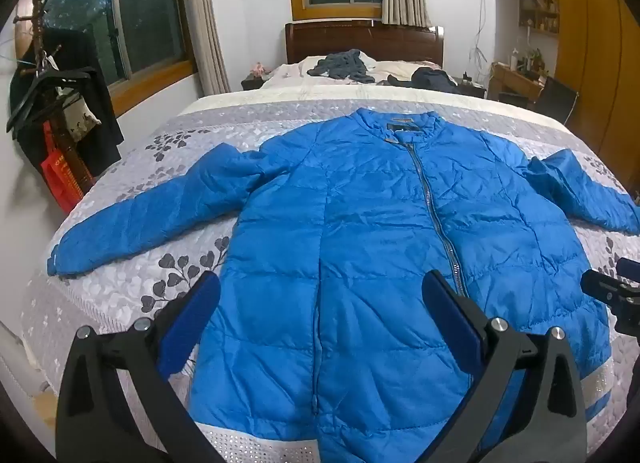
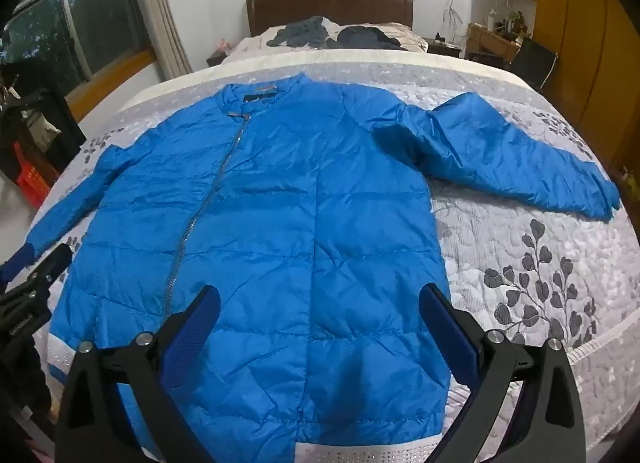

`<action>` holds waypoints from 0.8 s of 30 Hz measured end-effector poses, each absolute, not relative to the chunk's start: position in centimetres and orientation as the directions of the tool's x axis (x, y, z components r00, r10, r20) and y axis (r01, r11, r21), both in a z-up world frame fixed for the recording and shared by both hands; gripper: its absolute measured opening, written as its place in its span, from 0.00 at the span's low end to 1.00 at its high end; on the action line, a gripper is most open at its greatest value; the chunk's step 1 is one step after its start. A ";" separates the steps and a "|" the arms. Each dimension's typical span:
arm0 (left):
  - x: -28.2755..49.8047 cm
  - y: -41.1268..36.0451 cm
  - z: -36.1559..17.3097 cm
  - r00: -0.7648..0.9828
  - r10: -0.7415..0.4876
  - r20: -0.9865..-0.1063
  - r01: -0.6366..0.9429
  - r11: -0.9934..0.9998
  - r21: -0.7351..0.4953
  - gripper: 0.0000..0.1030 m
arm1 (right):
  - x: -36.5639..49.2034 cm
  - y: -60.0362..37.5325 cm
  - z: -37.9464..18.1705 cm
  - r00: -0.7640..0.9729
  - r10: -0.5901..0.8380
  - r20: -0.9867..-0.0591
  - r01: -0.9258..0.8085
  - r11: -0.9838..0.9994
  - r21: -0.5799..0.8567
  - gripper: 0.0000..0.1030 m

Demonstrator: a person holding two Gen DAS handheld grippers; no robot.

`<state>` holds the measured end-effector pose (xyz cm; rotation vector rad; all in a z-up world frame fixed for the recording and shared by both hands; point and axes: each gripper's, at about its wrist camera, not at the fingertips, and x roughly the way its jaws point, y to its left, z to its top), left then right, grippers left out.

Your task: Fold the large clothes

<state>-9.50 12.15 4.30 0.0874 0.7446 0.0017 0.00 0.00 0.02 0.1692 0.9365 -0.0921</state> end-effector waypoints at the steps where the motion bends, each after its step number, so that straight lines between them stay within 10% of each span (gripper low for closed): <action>1: -9.5 12.2 4.3 0.735 0.030 -0.677 0.030 0.997 0.076 0.97 | 0.0 0.0 0.1 0.591 -0.014 -0.806 0.156 0.983 0.096 0.96; 24: -9.3 12.3 4.0 0.730 0.031 -0.683 0.028 0.997 0.076 0.97 | 0.1 0.2 0.0 0.608 -0.052 -0.792 0.161 0.985 0.059 0.96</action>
